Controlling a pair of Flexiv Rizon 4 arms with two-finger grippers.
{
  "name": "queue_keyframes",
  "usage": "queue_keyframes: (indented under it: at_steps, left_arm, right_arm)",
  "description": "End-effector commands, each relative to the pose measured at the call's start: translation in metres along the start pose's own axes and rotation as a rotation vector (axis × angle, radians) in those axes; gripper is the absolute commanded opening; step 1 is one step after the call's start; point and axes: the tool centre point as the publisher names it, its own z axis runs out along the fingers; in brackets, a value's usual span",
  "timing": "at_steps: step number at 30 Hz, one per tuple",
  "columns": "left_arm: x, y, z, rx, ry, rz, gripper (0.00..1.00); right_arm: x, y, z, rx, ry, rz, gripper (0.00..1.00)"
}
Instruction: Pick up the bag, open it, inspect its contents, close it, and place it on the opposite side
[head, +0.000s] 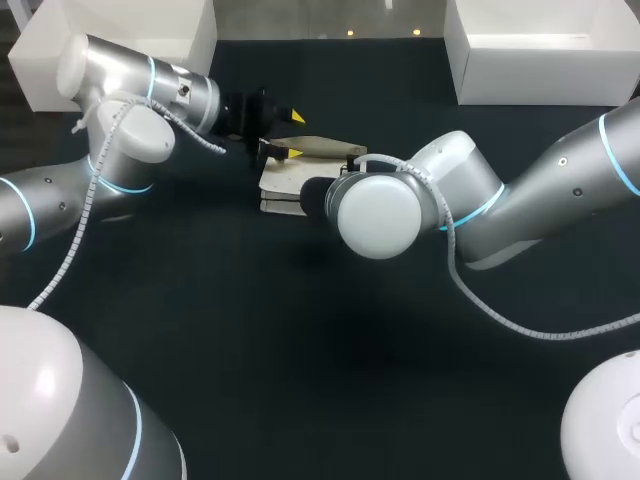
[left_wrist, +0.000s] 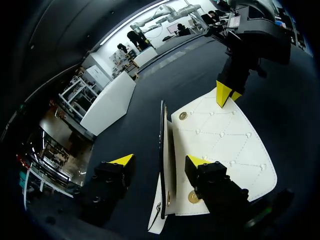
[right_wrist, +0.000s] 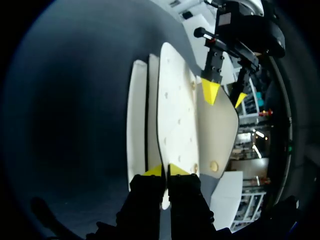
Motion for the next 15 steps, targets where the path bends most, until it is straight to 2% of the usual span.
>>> queue_keyframes:
  at_steps: [1,2,3,9,15]
  left_arm:
    - [-0.003,0.001,0.002,-0.002,0.007,0.004,0.35]
    - [-0.003,0.001,0.003,-0.004,0.008,0.011,0.2]
    - [-0.001,0.001,0.003,-0.004,0.007,0.013,0.0]
    - [0.009,0.003,0.0,0.003,-0.001,0.032,0.0]
    - [0.028,0.005,-0.007,0.002,-0.047,0.07,0.0]
  right_arm:
    - [0.002,-0.001,0.002,-0.003,-0.003,0.0,0.0]
    - [0.002,-0.001,0.002,-0.003,-0.003,0.0,0.0]
    - [0.002,-0.001,0.002,-0.003,-0.003,0.0,0.0]
    - [0.002,-0.001,0.002,-0.003,-0.003,0.0,0.0]
    - [0.002,-0.001,0.002,-0.003,-0.003,0.0,0.0]
